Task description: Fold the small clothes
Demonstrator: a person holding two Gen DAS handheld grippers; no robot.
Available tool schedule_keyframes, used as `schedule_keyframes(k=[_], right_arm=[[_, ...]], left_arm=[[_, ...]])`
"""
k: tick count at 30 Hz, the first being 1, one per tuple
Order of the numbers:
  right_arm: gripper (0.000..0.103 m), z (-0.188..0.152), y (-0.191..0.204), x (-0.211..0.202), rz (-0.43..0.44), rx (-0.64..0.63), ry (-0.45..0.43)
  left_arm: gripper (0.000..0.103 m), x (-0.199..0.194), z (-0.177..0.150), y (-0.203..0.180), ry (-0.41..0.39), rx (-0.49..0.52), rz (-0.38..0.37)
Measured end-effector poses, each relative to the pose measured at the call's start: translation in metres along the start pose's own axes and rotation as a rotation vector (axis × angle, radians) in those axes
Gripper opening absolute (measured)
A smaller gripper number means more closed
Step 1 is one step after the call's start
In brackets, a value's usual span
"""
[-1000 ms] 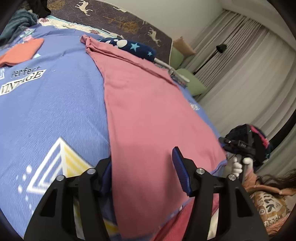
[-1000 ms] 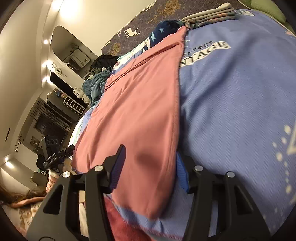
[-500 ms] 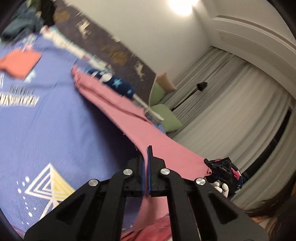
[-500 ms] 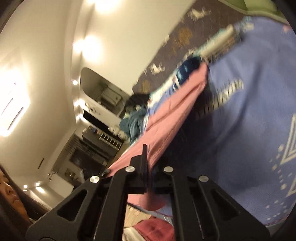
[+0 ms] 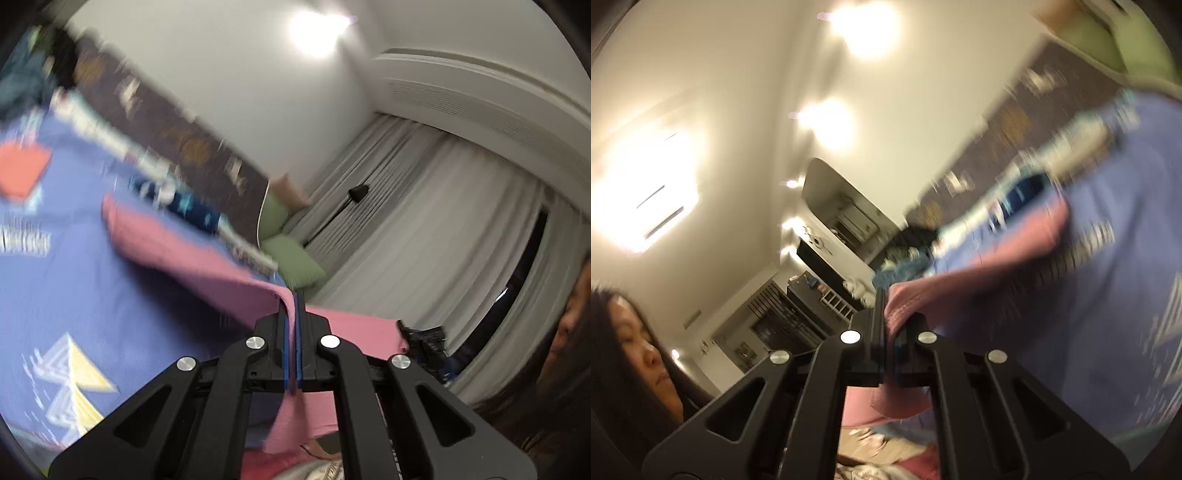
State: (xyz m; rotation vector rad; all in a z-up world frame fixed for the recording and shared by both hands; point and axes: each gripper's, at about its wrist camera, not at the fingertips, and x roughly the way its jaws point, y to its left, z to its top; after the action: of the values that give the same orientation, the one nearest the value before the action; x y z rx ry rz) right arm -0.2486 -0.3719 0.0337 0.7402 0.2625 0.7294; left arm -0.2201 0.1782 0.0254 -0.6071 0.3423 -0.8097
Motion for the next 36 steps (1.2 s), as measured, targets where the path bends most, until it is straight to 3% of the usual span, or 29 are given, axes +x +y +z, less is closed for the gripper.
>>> schedule_keyframes(k=[2, 3, 7, 10, 14, 20, 25, 31, 36], right_arm=[[0.006, 0.006, 0.010, 0.001, -0.090, -0.110, -0.019], [0.006, 0.008, 0.003, 0.007, -0.127, -0.105, -0.006], [0.006, 0.002, -0.051, 0.029, -0.171, 0.070, 0.036], [0.006, 0.002, -0.068, 0.040, -0.173, 0.115, 0.050], [0.006, 0.015, -0.065, 0.054, -0.159, 0.074, 0.049], [0.008, 0.050, -0.065, 0.082, -0.127, 0.022, 0.047], [0.008, 0.082, -0.088, 0.122, -0.160, 0.022, 0.064], [0.008, 0.118, -0.151, 0.185, -0.292, 0.099, 0.105], [0.008, 0.131, -0.223, 0.247, -0.420, 0.159, 0.182]], left_arm=[[0.003, 0.004, 0.004, 0.003, -0.012, 0.032, 0.043], [0.003, 0.010, 0.006, 0.013, -0.004, -0.001, 0.046], [0.002, 0.036, 0.005, 0.046, 0.032, -0.115, 0.059], [0.002, 0.049, 0.008, 0.051, 0.044, -0.123, 0.047], [0.002, 0.058, 0.017, 0.051, 0.047, -0.111, 0.059], [0.002, 0.081, 0.052, 0.058, 0.039, -0.084, 0.085], [0.002, 0.119, 0.085, 0.071, 0.063, -0.049, 0.130], [0.002, 0.181, 0.120, 0.135, 0.111, -0.129, 0.217], [0.002, 0.243, 0.126, 0.229, 0.186, -0.296, 0.337]])
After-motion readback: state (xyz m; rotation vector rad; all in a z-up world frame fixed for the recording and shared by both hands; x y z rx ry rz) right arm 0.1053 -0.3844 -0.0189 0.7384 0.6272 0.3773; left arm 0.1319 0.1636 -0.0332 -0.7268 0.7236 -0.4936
